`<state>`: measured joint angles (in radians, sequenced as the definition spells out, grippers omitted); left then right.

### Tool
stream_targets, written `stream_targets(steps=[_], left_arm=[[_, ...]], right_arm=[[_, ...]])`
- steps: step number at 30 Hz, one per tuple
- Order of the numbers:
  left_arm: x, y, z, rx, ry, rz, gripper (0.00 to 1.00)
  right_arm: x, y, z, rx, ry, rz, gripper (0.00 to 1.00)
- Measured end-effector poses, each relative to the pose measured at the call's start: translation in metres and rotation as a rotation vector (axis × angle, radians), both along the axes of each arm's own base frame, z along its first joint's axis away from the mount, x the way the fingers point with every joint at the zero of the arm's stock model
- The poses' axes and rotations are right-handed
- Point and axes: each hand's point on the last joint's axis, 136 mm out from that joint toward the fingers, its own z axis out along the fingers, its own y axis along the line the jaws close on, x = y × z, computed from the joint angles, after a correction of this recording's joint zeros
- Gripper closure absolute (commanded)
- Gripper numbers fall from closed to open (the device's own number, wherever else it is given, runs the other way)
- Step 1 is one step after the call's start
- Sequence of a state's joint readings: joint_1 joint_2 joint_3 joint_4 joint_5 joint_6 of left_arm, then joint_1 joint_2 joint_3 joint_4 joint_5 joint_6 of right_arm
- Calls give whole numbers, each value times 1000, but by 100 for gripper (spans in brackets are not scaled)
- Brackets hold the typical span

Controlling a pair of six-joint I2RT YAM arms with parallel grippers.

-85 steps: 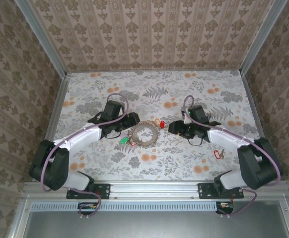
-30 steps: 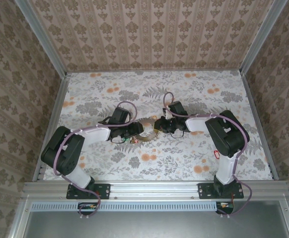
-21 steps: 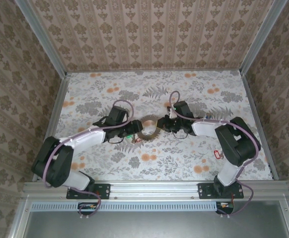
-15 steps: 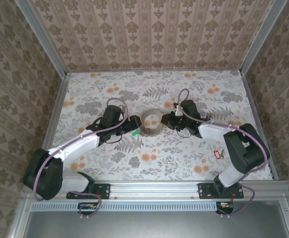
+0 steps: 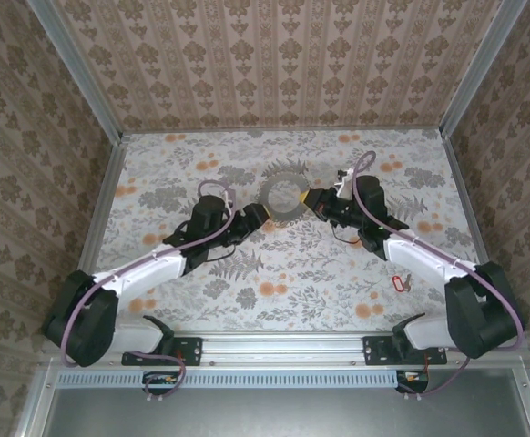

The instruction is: Put the keys on the keyring

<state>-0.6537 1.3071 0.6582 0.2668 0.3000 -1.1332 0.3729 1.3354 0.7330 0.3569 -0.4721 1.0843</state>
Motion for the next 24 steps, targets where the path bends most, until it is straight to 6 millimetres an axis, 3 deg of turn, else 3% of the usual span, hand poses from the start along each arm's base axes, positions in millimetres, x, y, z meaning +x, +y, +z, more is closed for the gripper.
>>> stream_targets(steps=[14, 22, 24], left_arm=[[27, -38, 40, -278, -63, 9, 40], [31, -41, 68, -384, -116, 12, 61], [31, -41, 69, -386, -117, 12, 71]], right_arm=[[-4, -8, 25, 46, -29, -40, 92], [-4, -8, 25, 59, -14, -46, 90], [-5, -8, 26, 64, -12, -47, 89]])
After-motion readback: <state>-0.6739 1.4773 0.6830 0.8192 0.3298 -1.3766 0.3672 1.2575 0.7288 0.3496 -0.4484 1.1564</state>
